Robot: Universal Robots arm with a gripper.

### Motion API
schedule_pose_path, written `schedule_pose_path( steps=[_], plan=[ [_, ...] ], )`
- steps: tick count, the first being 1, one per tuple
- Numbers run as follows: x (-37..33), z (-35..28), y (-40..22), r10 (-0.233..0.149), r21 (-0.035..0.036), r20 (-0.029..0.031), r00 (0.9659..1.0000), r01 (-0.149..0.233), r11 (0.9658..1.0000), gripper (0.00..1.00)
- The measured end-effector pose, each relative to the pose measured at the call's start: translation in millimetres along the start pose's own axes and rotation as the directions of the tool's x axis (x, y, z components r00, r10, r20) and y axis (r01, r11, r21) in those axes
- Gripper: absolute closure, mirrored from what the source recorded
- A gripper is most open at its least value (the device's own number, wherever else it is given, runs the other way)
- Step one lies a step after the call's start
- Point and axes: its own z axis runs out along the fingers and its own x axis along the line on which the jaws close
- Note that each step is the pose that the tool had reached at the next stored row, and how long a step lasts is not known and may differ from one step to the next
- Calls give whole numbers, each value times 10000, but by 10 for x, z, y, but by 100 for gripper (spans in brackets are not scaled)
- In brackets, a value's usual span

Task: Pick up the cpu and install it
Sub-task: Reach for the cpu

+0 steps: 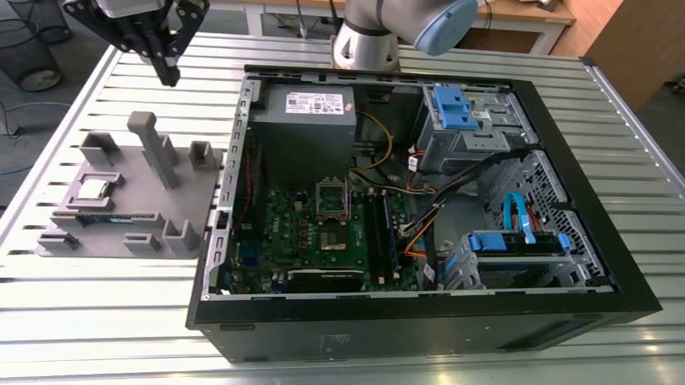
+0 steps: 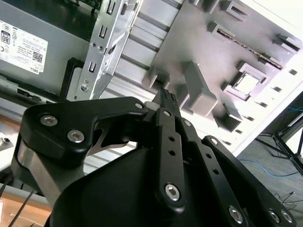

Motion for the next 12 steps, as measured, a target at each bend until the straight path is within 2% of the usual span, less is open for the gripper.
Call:
schedule_pose_path(
  steps=[6, 12],
  plan=[
    [134, 33, -12, -1, 0, 1, 10000, 1, 10000, 89],
    [211, 66, -19, 0, -1, 2, 10000, 0, 10000, 89]
  ],
)
